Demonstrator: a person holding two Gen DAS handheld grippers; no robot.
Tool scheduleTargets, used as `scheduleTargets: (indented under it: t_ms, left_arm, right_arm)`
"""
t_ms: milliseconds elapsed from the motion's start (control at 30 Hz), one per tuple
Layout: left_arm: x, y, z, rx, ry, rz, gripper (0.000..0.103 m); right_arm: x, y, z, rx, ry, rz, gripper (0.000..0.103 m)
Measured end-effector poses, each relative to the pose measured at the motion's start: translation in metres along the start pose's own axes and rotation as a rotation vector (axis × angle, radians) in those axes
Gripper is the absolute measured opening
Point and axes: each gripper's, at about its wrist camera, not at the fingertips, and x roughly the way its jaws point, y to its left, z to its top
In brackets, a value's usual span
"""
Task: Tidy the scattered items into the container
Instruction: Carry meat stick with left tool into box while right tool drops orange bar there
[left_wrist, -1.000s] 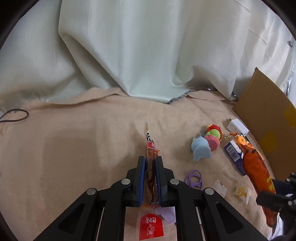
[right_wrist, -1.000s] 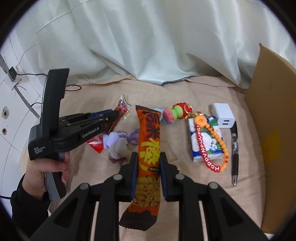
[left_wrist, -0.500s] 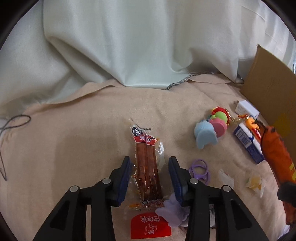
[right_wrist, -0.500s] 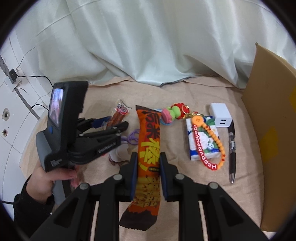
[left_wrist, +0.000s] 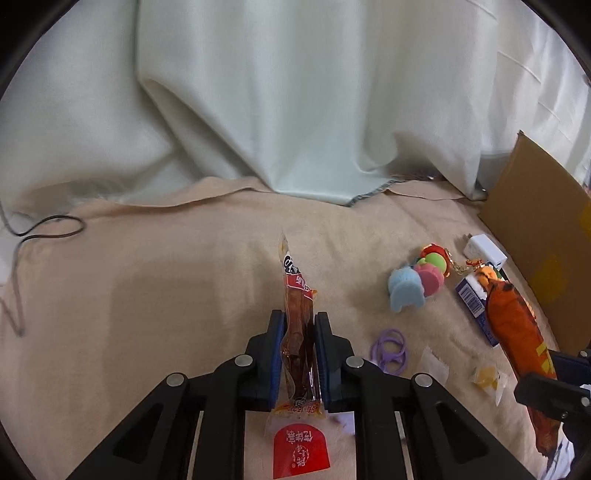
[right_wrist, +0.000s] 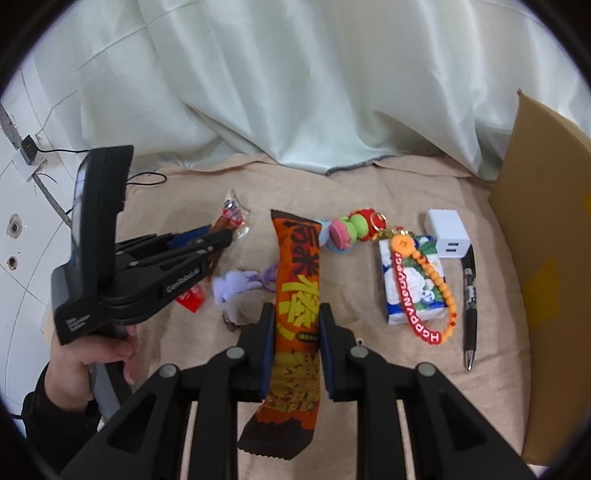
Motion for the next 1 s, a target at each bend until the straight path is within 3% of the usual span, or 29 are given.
scheduleTargets:
  t_ms: [233, 567, 767, 1000]
  left_arm:
    - [-0.032, 0.017, -0.007, -0.073, -0.053, 0.120, 0.016]
    - [-0.038, 0.012, -0.007, -0.074, -0.090, 0.145, 0.016]
    - [-0.049, -0.023, 0.017, -0.060, -0.106, 0.131, 0.016]
    - [-0.072, -0.105, 0.072, 0.025, -0.150, 0.085, 0.016]
  right_arm:
    - [-0.005, 0.015, 0.007, -0.033, -0.031, 0.031, 0.026]
    - [0.002, 0.029, 0.012, -0.070, -0.027, 0.043, 0.026]
    - [-0.036, 0.009, 0.029, -0.034, -0.079, 0.024, 0.026]
    - [-0.110, -0.054, 0.049, -0.002, -0.167, -0.069, 0.026]
